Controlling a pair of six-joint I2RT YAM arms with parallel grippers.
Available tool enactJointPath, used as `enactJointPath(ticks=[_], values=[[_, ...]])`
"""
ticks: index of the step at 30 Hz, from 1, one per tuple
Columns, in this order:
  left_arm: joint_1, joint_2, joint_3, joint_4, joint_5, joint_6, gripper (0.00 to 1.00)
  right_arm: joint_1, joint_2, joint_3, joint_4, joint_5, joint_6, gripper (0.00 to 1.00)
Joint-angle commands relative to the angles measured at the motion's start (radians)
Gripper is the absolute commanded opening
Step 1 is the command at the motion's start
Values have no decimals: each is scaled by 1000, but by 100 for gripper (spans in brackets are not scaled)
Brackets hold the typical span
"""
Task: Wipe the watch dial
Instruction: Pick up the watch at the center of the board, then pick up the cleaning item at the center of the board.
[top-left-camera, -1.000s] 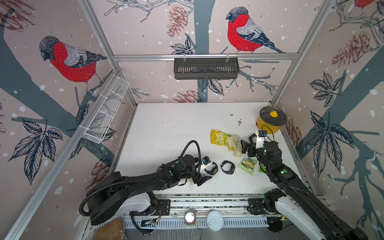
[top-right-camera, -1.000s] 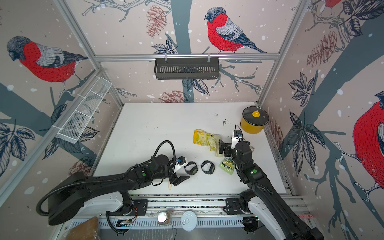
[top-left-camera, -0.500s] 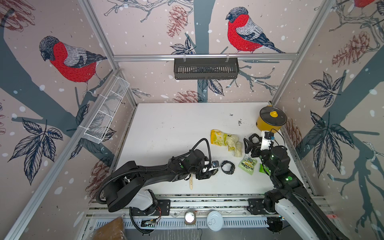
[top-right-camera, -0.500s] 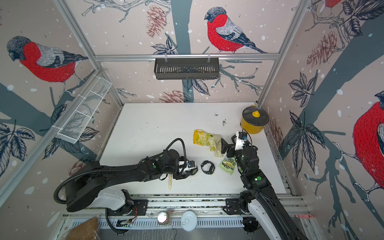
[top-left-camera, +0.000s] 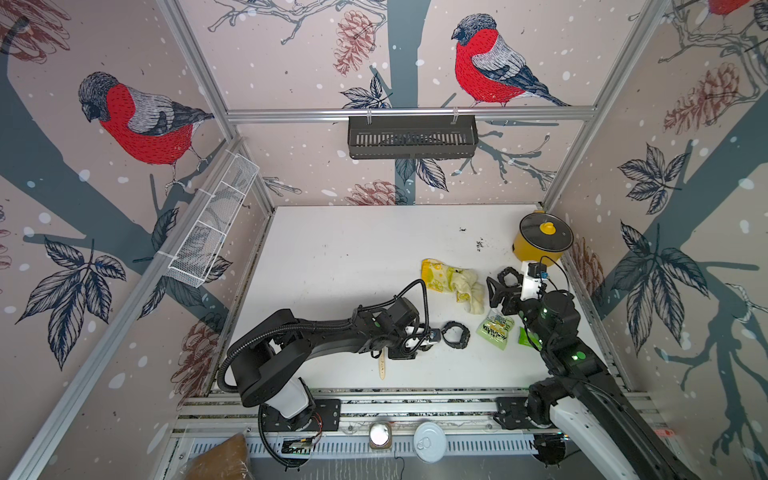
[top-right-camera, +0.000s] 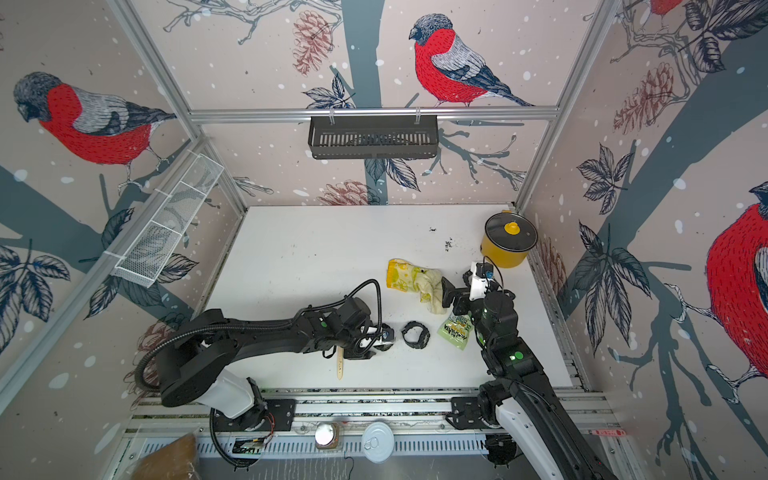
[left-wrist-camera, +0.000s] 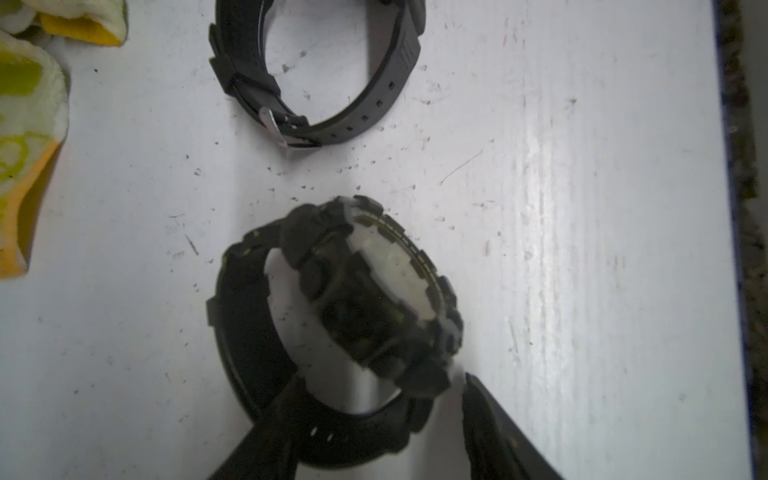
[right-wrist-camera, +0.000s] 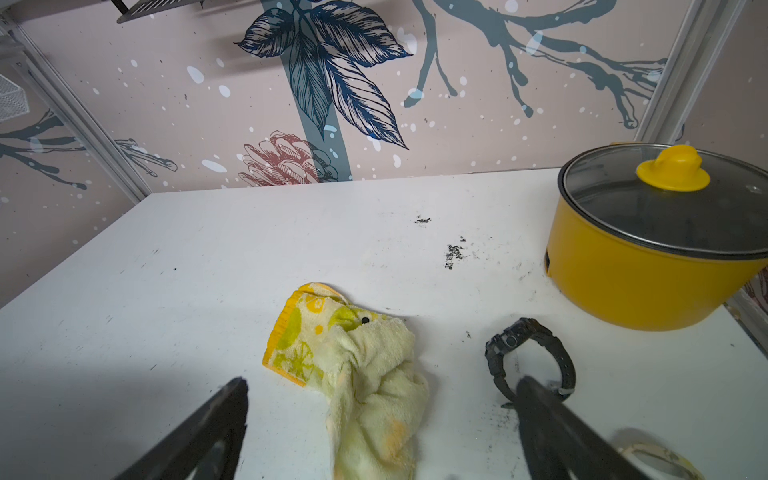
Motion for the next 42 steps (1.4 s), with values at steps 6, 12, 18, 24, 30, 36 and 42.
enactJointPath(ticks=[6,12,18,24,30,36,42], values=[[0,-54,-46,74,160,66,62,-1,-2,1,3,-4,10,99],[-1,30,12,48,151,68,61,-1,-2,2,5,-9,26,99],[3,71,12,53,191,71,46,-28,37,25,-41,-93,146,99],[21,37,-24,93,210,71,32,-89,164,76,-90,-245,180,99],[26,-8,-53,134,224,74,9,-53,308,93,-51,-325,166,99],[26,-82,-92,232,274,55,0,57,507,171,-41,-145,162,99],[25,-218,-274,653,369,-90,0,124,788,330,-115,9,141,93]])
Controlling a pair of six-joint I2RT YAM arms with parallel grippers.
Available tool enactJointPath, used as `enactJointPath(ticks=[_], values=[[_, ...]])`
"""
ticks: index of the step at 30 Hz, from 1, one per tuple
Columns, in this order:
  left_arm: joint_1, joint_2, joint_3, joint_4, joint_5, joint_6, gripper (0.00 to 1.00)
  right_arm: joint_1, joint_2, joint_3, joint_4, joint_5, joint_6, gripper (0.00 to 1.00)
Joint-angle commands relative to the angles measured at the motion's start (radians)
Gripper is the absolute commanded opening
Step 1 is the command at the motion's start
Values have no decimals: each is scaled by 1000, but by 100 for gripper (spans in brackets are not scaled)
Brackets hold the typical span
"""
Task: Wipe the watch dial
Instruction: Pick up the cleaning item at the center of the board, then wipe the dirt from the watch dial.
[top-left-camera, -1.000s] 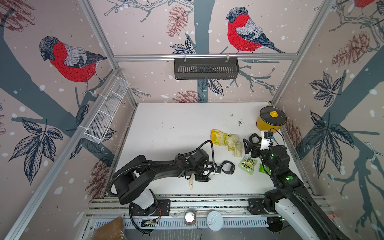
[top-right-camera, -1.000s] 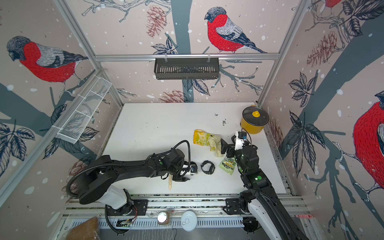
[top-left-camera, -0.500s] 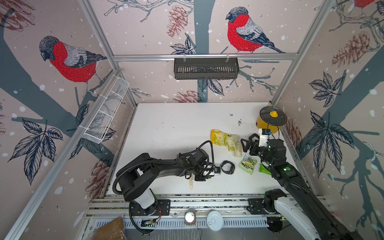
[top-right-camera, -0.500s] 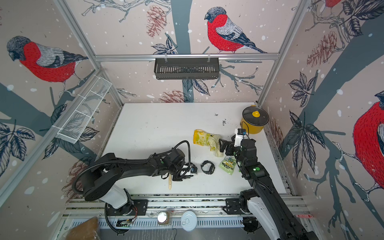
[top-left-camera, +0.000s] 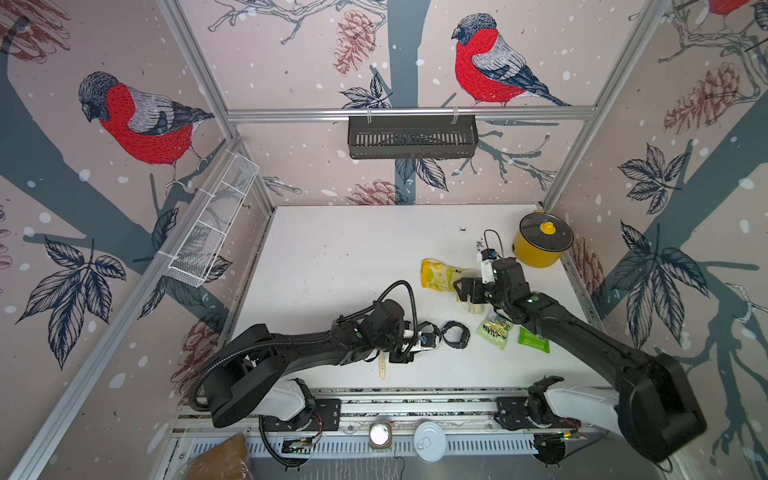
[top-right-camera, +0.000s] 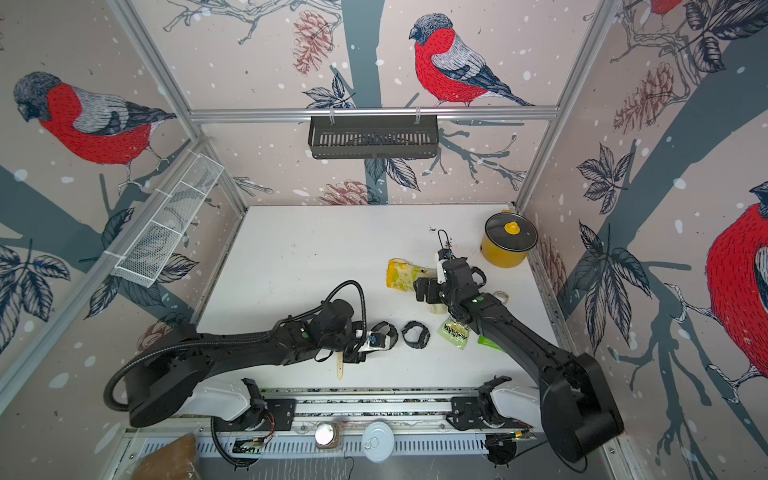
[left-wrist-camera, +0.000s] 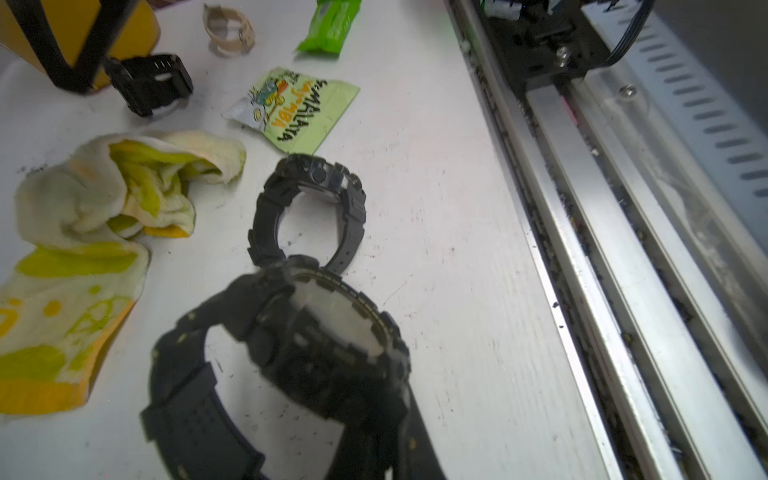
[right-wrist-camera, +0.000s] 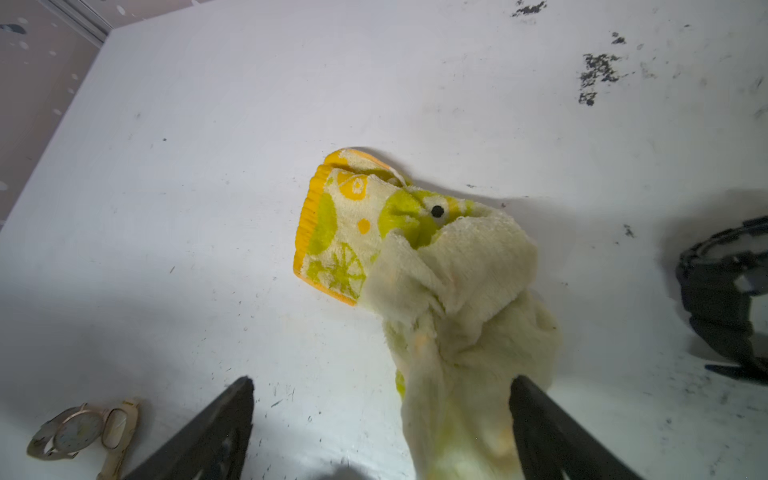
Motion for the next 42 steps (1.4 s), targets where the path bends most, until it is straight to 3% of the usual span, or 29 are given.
enactJointPath(ticks=[1,4,8,9,14,17,23,31,35,42], values=[[3,-40,-93,371,77,-119,0,21,133,77,-56,144,-23,92],[3,-35,-156,564,70,-204,0,44,259,132,-48,196,-27,85],[3,-37,-194,666,11,-244,0,48,385,166,-31,242,6,76],[3,-49,-206,685,-3,-249,0,48,403,168,-23,245,4,70],[4,-90,-278,802,-39,-273,0,47,382,120,86,238,-10,16],[3,-90,-279,804,-41,-285,0,51,242,62,184,172,-50,5],[10,-107,-294,845,-96,-343,0,77,-62,-25,257,-6,-102,3],[57,-149,-302,834,-135,-413,0,241,-318,-97,253,-31,-172,3],[67,-147,-302,844,-142,-439,0,335,-373,-114,279,-39,-201,3],[69,-136,-297,855,-145,-468,0,472,-337,-119,339,-25,-215,3]])
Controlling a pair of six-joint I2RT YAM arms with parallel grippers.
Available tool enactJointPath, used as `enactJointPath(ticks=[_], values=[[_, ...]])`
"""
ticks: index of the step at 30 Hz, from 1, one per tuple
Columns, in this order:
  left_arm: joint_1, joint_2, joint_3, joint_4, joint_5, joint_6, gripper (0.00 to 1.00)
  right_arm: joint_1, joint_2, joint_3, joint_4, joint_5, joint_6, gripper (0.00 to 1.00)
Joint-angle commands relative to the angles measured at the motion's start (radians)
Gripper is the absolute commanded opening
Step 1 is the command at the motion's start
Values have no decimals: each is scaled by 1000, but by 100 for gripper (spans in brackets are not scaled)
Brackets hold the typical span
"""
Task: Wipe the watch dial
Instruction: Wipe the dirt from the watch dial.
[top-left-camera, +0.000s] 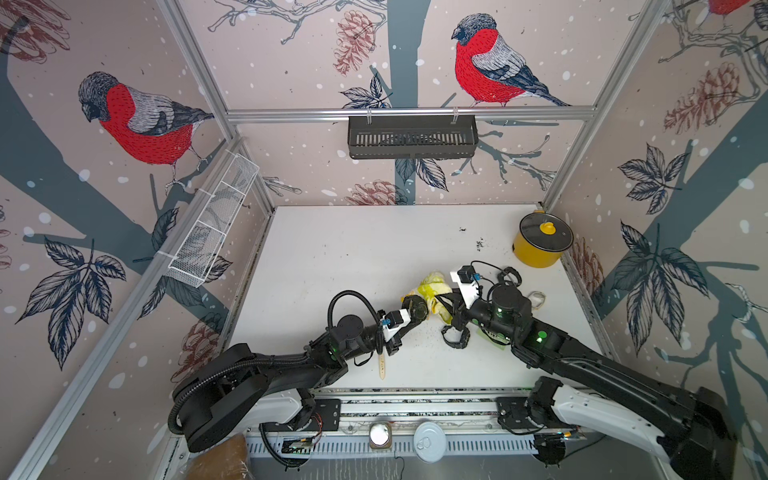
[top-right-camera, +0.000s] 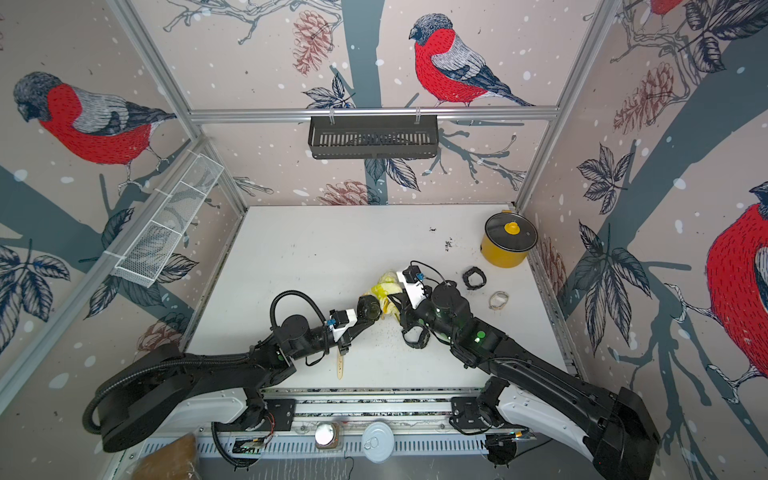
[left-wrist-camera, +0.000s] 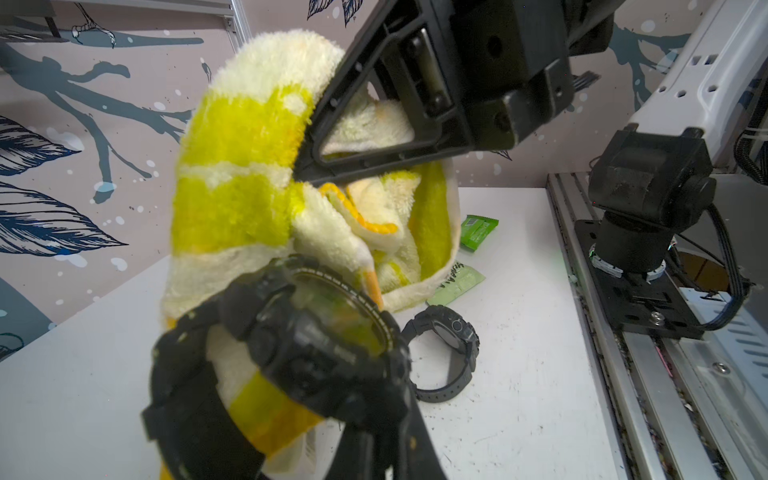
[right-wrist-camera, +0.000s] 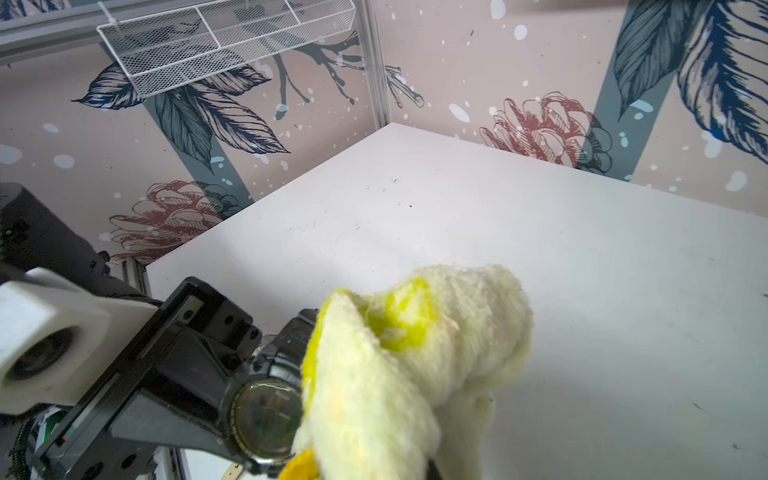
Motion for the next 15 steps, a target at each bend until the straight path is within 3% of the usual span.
enactJointPath(ticks=[1,7,15], values=[[3,7,2,83,-6,-29,0,50,22,5,94,2,-31,3],[3,4,-2,113,-4,-70,0,141,27,-7,136,48,-23,3],[4,1,-10,162,38,-90,0,186,58,-81,262,100,12,2]])
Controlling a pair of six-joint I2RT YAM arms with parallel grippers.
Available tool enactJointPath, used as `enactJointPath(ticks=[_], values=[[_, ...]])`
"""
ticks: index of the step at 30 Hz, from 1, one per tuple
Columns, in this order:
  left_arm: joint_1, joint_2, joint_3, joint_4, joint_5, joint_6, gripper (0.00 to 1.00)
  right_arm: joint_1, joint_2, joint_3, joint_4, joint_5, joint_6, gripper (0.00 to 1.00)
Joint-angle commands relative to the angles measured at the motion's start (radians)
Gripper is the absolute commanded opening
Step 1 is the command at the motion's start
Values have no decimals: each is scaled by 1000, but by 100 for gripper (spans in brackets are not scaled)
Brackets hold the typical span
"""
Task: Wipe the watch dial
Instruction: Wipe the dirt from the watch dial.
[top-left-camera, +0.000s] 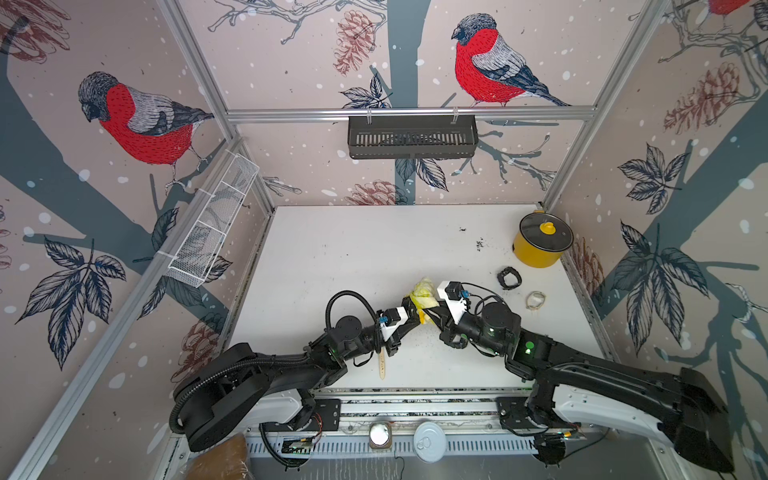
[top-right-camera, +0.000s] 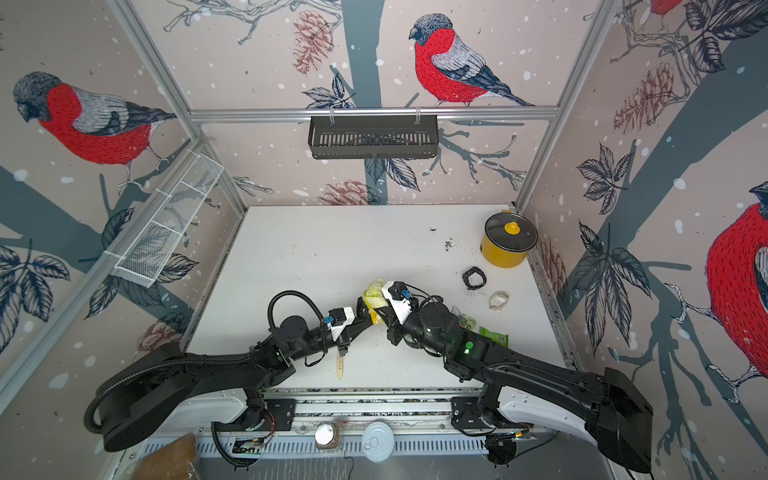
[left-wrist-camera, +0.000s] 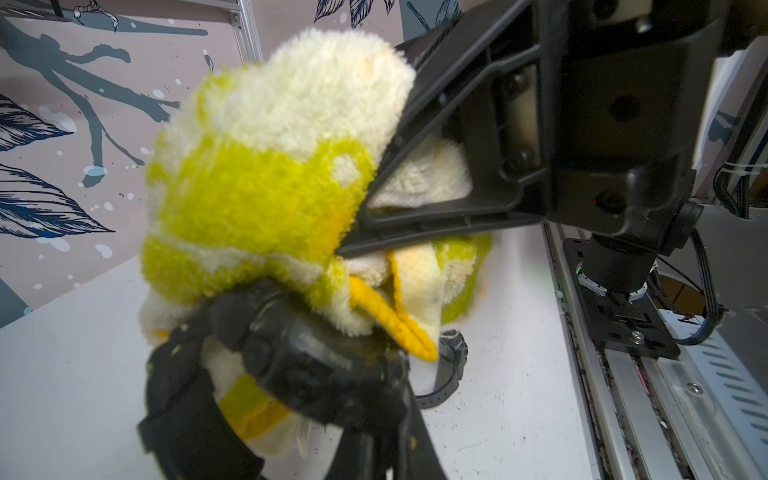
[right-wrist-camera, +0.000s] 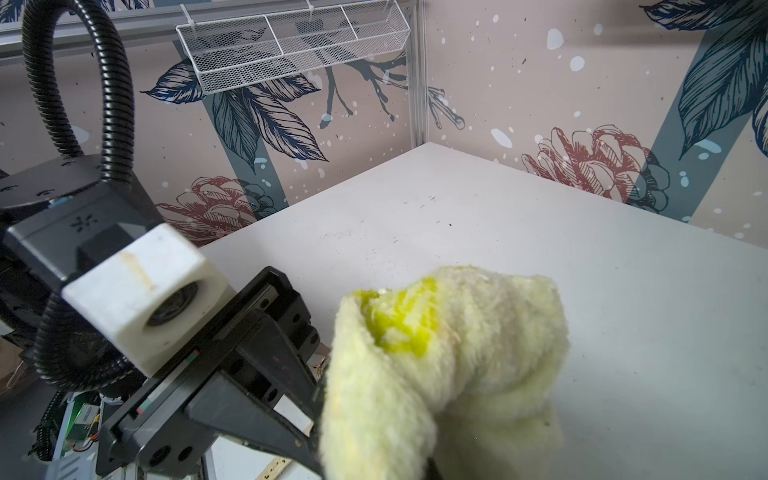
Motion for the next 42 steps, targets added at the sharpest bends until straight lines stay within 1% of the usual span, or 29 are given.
enactJointPath(ticks=[1,6,11,16,18,21,23,24,26,28,32,38,42], values=[[2,0,0,136,41,-15,0,14,20,-11,74,-10,24,2],[2,-4,4,148,25,-35,0,56,46,-14,83,21,11,2],[3,-25,6,140,-7,-41,0,80,30,-42,94,32,26,2],[3,-27,6,127,9,-26,0,96,60,-75,191,24,64,2],[3,-25,6,132,26,-25,0,97,97,-69,211,75,91,2],[3,-16,7,147,50,-32,0,91,143,-54,248,208,124,2],[3,-17,3,166,61,-39,0,67,152,-65,297,265,129,2],[4,-18,0,171,66,-38,0,49,149,-68,307,271,136,2],[3,-23,-1,172,73,-36,0,8,138,-75,325,235,135,2],[3,-24,-3,172,71,-35,0,-5,123,-70,305,220,130,2],[3,-31,-11,169,54,-37,0,3,64,-58,192,201,116,3],[3,-51,-14,147,44,-19,0,55,-69,-57,72,244,72,3],[4,-66,-18,138,48,-14,0,77,-86,-43,74,285,-11,3]])
